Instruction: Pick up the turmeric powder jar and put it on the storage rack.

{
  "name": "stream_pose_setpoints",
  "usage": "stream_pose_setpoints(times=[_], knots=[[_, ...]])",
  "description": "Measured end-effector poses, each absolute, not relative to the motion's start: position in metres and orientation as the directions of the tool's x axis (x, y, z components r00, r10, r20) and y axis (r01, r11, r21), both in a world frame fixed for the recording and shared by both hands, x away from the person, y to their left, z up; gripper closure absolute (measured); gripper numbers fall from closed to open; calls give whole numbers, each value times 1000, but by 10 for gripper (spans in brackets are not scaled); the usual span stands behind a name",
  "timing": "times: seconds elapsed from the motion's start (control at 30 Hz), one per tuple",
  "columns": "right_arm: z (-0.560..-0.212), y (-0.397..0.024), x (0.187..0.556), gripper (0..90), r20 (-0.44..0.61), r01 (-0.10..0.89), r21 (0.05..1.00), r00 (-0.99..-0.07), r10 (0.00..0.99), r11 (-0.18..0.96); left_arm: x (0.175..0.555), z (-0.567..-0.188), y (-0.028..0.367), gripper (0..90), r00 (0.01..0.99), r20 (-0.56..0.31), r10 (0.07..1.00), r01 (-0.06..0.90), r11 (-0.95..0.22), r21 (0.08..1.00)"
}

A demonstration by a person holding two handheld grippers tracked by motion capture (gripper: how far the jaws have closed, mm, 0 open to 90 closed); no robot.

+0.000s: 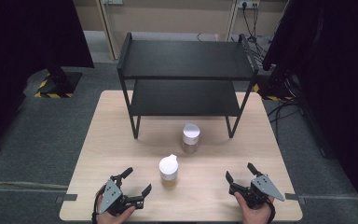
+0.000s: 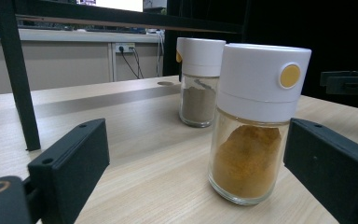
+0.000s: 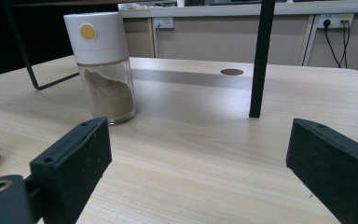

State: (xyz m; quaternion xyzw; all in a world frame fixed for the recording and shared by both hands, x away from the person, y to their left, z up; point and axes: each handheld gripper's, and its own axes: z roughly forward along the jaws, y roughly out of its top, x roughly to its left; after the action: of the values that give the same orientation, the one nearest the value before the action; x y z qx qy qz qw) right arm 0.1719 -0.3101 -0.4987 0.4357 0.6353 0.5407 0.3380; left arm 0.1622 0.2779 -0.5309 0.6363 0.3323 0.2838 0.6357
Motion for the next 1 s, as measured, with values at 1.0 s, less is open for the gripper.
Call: stream_pose_setpoints(times=[1.0], knots=[[-499, -311, 172, 69, 51, 189, 982, -390, 920, 25, 189, -514, 246, 83, 712, -41, 701, 47, 11, 999]])
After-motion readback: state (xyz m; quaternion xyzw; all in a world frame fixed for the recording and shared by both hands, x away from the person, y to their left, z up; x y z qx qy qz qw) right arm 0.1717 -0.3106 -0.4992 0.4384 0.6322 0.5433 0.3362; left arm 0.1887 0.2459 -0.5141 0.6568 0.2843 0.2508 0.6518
